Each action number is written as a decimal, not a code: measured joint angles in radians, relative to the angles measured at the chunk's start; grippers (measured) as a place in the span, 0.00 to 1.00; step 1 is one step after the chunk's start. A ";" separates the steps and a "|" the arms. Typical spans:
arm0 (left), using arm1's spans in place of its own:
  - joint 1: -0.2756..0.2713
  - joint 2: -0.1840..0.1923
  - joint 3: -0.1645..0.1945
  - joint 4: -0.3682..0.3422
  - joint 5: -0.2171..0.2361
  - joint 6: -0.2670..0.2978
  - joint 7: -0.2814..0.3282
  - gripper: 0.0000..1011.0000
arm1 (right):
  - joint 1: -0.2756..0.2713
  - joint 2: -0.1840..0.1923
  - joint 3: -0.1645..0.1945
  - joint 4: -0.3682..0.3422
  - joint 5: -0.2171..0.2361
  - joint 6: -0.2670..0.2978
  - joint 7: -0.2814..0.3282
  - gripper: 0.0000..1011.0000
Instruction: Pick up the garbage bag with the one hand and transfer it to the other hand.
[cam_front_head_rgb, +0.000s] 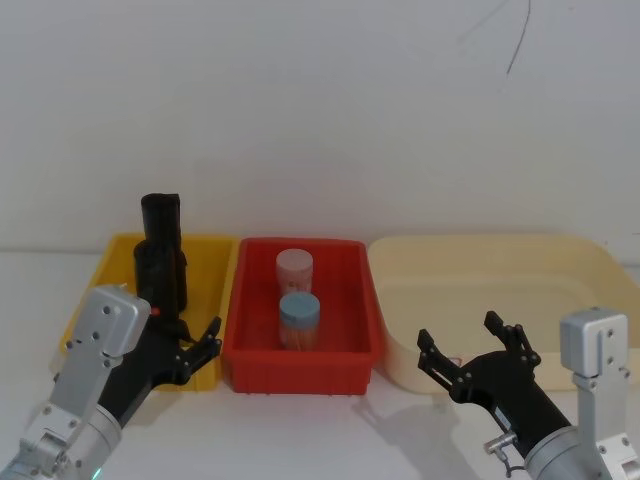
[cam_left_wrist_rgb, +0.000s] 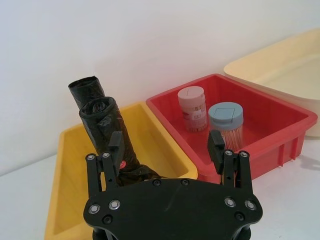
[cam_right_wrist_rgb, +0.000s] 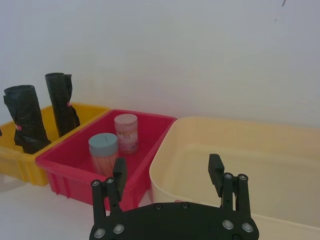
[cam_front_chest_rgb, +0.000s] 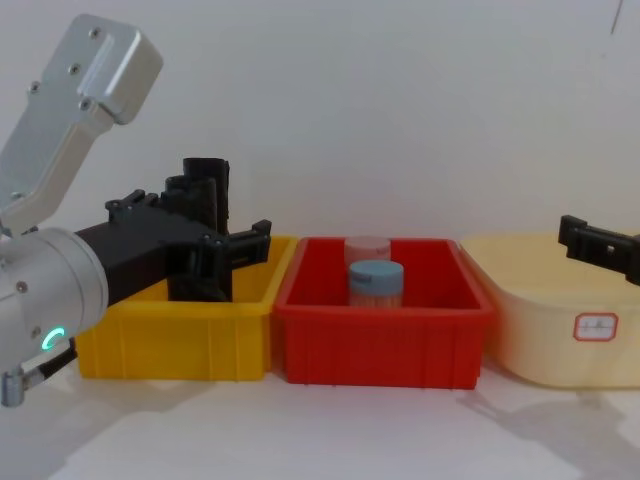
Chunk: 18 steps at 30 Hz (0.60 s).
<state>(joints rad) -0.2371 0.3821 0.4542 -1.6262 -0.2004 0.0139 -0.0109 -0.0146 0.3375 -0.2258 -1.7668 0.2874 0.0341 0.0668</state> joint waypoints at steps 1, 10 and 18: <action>0.000 0.000 0.000 0.000 0.000 0.000 0.000 0.99 | 0.000 0.000 0.000 0.000 0.000 0.000 0.000 0.99; 0.000 0.000 0.000 0.000 0.000 0.000 0.000 0.99 | 0.000 0.000 0.000 0.000 0.000 0.000 0.000 0.99; 0.000 0.000 0.000 0.000 0.000 0.000 0.000 0.99 | 0.000 0.000 0.000 0.000 0.000 0.000 0.000 0.99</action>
<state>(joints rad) -0.2371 0.3821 0.4542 -1.6261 -0.2004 0.0139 -0.0109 -0.0147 0.3375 -0.2258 -1.7667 0.2874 0.0341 0.0668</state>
